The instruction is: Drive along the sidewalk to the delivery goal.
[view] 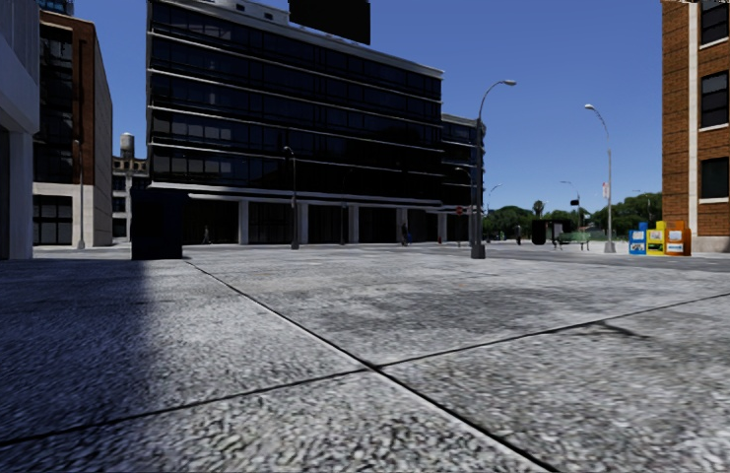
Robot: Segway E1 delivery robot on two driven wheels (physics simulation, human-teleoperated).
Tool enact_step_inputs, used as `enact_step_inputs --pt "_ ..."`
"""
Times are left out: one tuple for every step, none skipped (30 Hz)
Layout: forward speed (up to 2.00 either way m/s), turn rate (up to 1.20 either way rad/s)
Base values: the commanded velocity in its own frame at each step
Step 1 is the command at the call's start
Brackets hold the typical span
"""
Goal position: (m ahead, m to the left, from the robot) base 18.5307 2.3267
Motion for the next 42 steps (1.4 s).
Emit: enact_step_inputs --pt "2.00 0.50" --pt "2.00 0.50" --pt "2.00 0.50" --pt "2.00 0.50" --pt "2.00 0.49" --pt "2.00 0.42" --pt "2.00 0.00" --pt "2.00 0.00" --pt "2.00 0.00" --pt "2.00 0.00" --pt "2.00 0.00" --pt "2.00 0.00" --pt "2.00 0.00" --pt "2.00 0.00" --pt "2.00 0.00" --pt "2.00 0.00" --pt "2.00 0.00" --pt "2.00 0.00" --pt "2.00 0.00" --pt "2.00 0.00" --pt "2.00 0.00" --pt "2.00 0.00" --pt "2.00 0.00" --pt "2.00 0.00" --pt "2.00 0.00" --pt "2.00 0.00" --pt "2.00 0.00" --pt "2.00 0.00" --pt "2.00 0.00" --pt "2.00 0.00" --pt "2.00 0.00" --pt "2.00 0.00" --pt "2.00 0.00" --pt "2.00 0.00" --pt "2.00 0.00" --pt "2.00 0.00" --pt "2.00 0.00" --pt "2.00 0.00" --pt "2.00 0.00" --pt "2.00 0.00" --pt "2.00 0.00" --pt "2.00 0.00"
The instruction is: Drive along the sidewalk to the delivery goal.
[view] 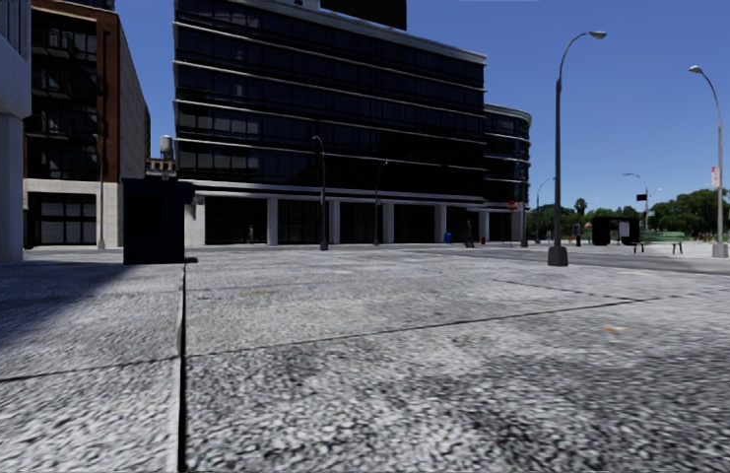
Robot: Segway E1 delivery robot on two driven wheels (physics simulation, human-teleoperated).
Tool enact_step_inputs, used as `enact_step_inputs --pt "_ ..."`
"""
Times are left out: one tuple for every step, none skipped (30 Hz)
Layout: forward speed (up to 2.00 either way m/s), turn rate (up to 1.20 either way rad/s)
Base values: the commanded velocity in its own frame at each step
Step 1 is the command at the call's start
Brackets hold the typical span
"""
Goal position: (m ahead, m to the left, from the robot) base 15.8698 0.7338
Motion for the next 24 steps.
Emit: enact_step_inputs --pt "2.00 0.00" --pt "2.00 0.00" --pt "2.00 0.00" --pt "2.00 0.00" --pt "2.00 0.00" --pt "2.00 0.00" --pt "2.00 0.00" --pt "2.00 0.00" --pt "2.00 0.00" --pt "2.00 0.00" --pt "2.00 0.00" --pt "2.00 0.00" --pt "2.00 0.00" --pt "2.00 0.00" --pt "2.00 0.00" --pt "2.00 0.00" --pt "2.00 0.00" --pt "2.00 0.00" --pt "2.00 0.00" --pt "2.00 0.00" --pt "2.00 0.00" --pt "2.00 0.00" --pt "2.00 0.00" --pt "2.00 0.00"
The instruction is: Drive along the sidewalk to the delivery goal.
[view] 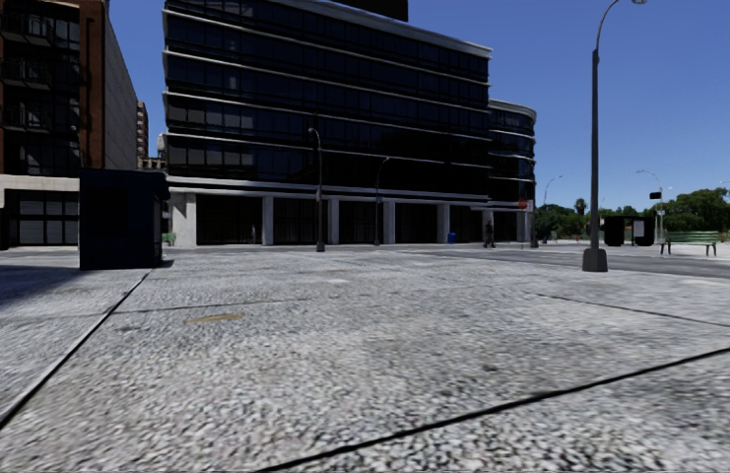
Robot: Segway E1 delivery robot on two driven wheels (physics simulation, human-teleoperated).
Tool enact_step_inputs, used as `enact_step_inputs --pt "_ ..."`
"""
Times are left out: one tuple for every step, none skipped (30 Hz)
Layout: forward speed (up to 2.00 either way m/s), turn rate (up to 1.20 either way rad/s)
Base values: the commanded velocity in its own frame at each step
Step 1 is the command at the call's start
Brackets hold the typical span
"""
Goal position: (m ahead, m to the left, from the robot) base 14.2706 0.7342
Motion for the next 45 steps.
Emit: enact_step_inputs --pt "2.00 0.00" --pt "2.00 0.00" --pt "2.00 0.00" --pt "2.00 0.00" --pt "2.00 0.00" --pt "2.00 0.00" --pt "2.00 0.00" --pt "2.00 0.00" --pt "2.00 0.00" --pt "2.00 0.00" --pt "2.00 0.00" --pt "2.00 0.00" --pt "2.00 0.00" --pt "2.00 0.00" --pt "2.00 0.00" --pt "2.00 0.00" --pt "2.00 0.00" --pt "2.00 0.00" --pt "2.00 0.00" --pt "2.00 0.00" --pt "2.00 0.00" --pt "2.00 0.00" --pt "2.00 0.00" --pt "2.00 0.00" --pt "2.00 0.00" --pt "2.00 0.00" --pt "2.00 0.00" --pt "2.00 0.00" --pt "2.00 0.00" --pt "2.00 0.00" --pt "2.00 0.00" --pt "2.00 0.00" --pt "2.00 0.00" --pt "2.00 0.00" --pt "2.00 0.00" --pt "2.00 0.00" --pt "2.00 0.00" --pt "2.00 0.00" --pt "2.00 0.00" --pt "2.00 0.00" --pt "2.00 0.00" --pt "2.00 0.00" --pt "2.00 0.00" --pt "2.00 0.00" --pt "2.00 0.00"
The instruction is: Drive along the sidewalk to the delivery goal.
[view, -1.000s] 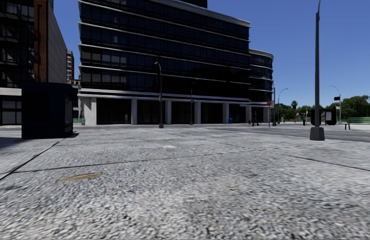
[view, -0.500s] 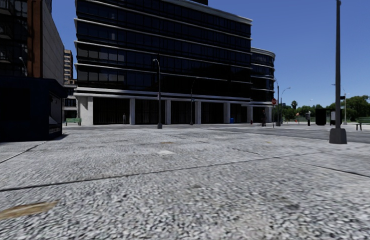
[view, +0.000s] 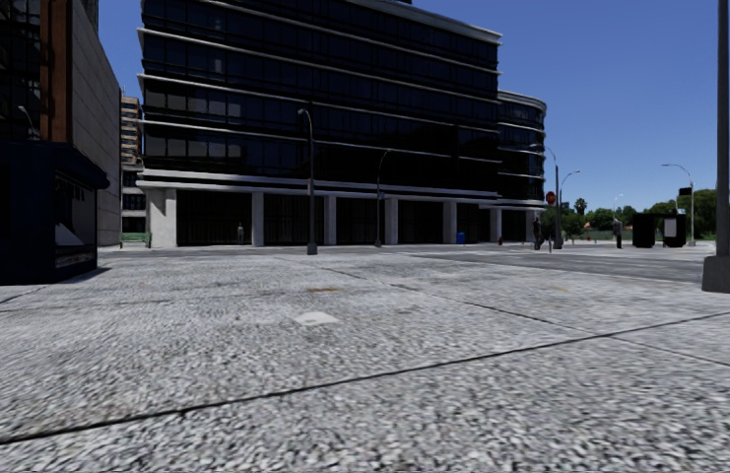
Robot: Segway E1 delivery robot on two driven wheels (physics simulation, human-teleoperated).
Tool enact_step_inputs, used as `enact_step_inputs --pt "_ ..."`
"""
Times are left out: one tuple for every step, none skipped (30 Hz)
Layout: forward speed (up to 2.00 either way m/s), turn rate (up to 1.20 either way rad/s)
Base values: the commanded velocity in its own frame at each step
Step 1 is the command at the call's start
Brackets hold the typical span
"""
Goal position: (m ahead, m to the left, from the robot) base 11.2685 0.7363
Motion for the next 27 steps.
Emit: enact_step_inputs --pt "2.00 0.00" --pt "2.00 0.00" --pt "2.00 0.00" --pt "2.00 0.00" --pt "2.00 0.00" --pt "2.00 0.00" --pt "2.00 0.00" --pt "2.00 0.00" --pt "2.00 0.00" --pt "2.00 0.00" --pt "2.00 0.00" --pt "2.00 0.00" --pt "2.00 0.00" --pt "2.00 0.00" --pt "2.00 0.00" --pt "2.00 0.00" --pt "2.00 0.00" --pt "2.00 0.00" --pt "2.00 0.00" --pt "2.00 0.00" --pt "2.00 0.00" --pt "2.00 0.00" --pt "2.00 0.00" --pt "2.00 0.00" --pt "2.00 0.00" --pt "2.00 0.00" --pt "2.00 0.00"
